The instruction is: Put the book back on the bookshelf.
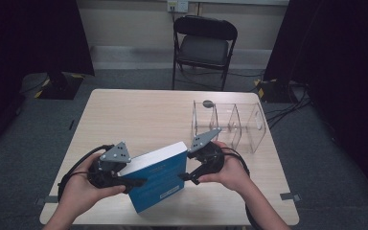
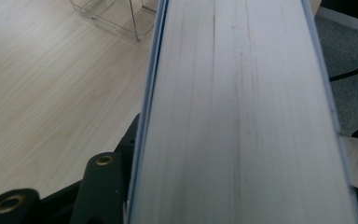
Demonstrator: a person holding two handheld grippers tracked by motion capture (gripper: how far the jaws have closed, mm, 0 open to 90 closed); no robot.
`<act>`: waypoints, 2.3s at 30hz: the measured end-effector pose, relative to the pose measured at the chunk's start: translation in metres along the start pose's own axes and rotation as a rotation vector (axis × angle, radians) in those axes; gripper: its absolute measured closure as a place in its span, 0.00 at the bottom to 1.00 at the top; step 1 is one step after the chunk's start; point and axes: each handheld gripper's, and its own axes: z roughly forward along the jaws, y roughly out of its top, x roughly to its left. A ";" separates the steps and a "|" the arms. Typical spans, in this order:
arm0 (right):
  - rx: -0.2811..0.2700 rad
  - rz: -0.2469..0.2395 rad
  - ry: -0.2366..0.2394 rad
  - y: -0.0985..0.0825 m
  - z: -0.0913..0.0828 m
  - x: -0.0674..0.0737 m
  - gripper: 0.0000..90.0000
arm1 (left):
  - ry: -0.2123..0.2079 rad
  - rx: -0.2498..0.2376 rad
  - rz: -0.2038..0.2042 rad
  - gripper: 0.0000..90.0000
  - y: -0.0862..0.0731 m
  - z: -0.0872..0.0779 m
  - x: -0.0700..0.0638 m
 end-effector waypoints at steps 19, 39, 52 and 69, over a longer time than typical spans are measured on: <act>0.012 -0.067 0.033 0.039 -0.016 0.004 0.24 | -0.004 -0.001 -0.013 0.55 0.000 0.001 0.000; 0.048 -0.132 0.073 0.069 -0.009 0.013 0.24 | -0.022 -0.027 -0.021 0.55 -0.002 0.003 0.001; 0.028 -0.140 0.106 0.072 -0.005 0.013 0.25 | -0.013 -0.004 -0.014 0.55 -0.002 0.003 0.002; 0.017 -0.180 0.150 0.075 -0.011 0.009 0.37 | -0.010 0.005 -0.025 0.55 -0.005 0.005 0.002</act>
